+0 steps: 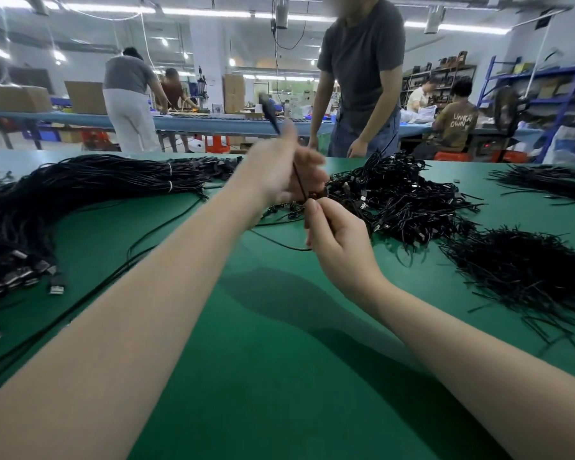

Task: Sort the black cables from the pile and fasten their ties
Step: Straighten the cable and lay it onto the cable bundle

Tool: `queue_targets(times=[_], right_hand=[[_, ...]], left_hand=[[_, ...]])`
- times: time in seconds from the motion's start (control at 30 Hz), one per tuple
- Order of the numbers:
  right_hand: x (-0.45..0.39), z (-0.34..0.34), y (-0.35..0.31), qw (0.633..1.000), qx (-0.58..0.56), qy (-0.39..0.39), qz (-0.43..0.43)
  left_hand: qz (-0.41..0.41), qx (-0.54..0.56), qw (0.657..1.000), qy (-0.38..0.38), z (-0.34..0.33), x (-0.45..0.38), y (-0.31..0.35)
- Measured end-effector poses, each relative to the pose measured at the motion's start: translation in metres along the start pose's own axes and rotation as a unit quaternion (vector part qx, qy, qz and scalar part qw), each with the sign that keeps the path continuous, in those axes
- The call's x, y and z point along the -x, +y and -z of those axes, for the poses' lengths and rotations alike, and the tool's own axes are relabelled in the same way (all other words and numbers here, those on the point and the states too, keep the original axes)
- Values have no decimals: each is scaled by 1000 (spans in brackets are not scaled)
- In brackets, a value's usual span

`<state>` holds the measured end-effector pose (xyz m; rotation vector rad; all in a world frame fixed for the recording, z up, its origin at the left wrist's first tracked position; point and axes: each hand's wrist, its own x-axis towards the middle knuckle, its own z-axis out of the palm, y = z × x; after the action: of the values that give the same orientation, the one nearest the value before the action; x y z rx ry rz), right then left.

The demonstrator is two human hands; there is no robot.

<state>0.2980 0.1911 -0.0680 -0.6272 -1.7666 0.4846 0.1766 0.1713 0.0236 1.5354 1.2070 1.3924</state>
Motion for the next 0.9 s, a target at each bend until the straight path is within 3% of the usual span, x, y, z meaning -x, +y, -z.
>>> queue_targets(times=[0.1, 0.13, 0.2, 0.3, 0.37, 0.43, 0.5, 0.53, 0.6, 0.7, 0.73, 0.8, 0.9], right_hand=[[9, -2, 4, 993, -30, -105, -41], [12, -2, 7, 987, -20, -145, -64], [14, -2, 15, 976, -6, -191, -107], [3, 9, 18, 981, 6, -121, -151], [-10, 21, 14, 983, -24, -38, -176], [-22, 31, 6, 983, -45, 21, -179], [-29, 32, -8, 988, -33, 37, -145], [-31, 29, -17, 991, -33, 31, -123], [-30, 18, -30, 991, -84, -32, -99], [-15, 2, -31, 937, -172, -256, -162], [-9, 1, -26, 910, -177, -317, -201], [-4, 6, -13, 898, -118, -332, -263], [-13, 25, -2, 948, 47, -163, -270]], left_hand=[[1, 202, 979, 40, 25, -5, 26], [-15, 260, 965, 21, 37, -6, 33], [-34, 341, 935, -95, 59, -4, 41], [29, 219, 930, -296, 81, 4, 39], [119, 52, 926, -354, 76, 7, 31], [197, -134, 912, -334, 58, 6, 16], [230, -199, 914, -269, 37, 4, 3], [217, -173, 935, -222, 28, 2, -3], [163, -5, 981, -102, 22, -4, -7], [65, 252, 965, -22, 31, -10, 4], [36, 302, 952, -40, 37, -7, 10], [5, 330, 937, -116, 53, 1, 20], [65, 139, 949, -274, 65, 14, 26]])
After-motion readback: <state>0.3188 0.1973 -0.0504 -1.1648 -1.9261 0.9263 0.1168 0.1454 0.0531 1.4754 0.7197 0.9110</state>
